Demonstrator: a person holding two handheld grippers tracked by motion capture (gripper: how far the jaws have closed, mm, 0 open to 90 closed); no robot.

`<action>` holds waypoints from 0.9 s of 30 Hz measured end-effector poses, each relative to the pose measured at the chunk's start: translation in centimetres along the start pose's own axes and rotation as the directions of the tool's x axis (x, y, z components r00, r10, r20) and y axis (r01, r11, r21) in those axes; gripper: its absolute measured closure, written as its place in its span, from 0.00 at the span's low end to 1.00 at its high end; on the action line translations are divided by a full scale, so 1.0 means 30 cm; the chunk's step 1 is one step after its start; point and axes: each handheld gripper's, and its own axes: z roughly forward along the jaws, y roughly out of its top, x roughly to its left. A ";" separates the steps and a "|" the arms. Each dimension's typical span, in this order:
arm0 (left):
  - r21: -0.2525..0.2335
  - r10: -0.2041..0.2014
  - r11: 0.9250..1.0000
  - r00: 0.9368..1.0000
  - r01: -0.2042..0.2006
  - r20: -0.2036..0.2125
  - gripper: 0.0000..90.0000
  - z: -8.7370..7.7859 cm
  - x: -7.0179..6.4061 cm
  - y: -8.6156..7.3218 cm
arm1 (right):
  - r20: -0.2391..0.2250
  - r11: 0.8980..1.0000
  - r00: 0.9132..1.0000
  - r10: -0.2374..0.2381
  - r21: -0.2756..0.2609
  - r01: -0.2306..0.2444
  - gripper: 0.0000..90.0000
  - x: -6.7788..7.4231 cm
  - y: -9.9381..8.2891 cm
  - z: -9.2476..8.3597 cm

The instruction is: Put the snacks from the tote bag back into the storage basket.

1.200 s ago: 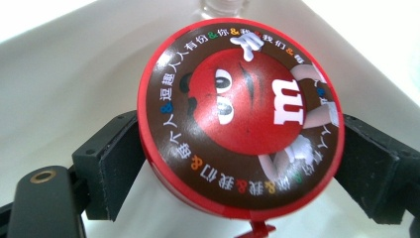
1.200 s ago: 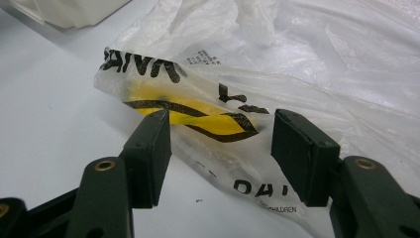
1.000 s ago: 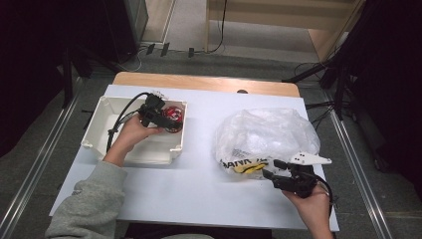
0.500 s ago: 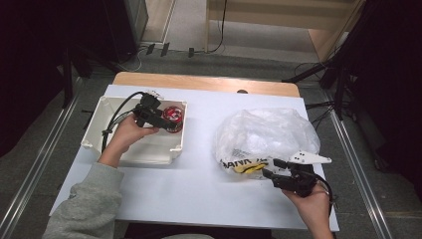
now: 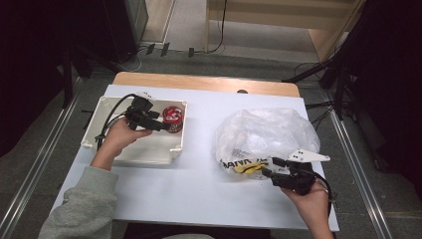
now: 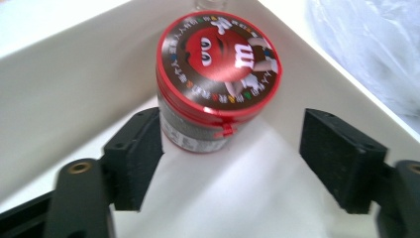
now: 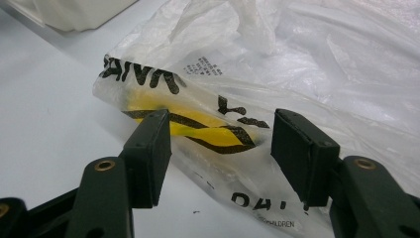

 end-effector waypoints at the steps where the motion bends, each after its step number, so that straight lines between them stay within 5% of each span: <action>1: -0.004 0.004 1.000 1.000 -0.004 0.011 0.36 -0.005 0.001 -0.006 | -0.001 1.000 1.000 -0.003 -0.001 0.003 0.47 0.000 0.002 0.002; 11: 0.002 0.040 0.999 0.999 -0.040 0.037 0.69 -0.037 -0.021 -0.028 | -0.008 1.000 1.000 -0.012 -0.008 0.012 0.47 0.003 0.009 0.005; 21: -0.012 0.031 0.999 0.999 -0.031 0.030 0.95 -0.026 -0.029 -0.042 | -0.005 1.000 1.000 -0.014 -0.011 0.014 0.47 0.003 0.010 0.003; 27: -0.011 0.062 0.998 0.998 -0.062 0.027 1.00 -0.010 -0.048 -0.035 | -0.004 1.000 1.000 -0.014 -0.009 0.014 0.47 0.004 0.009 0.003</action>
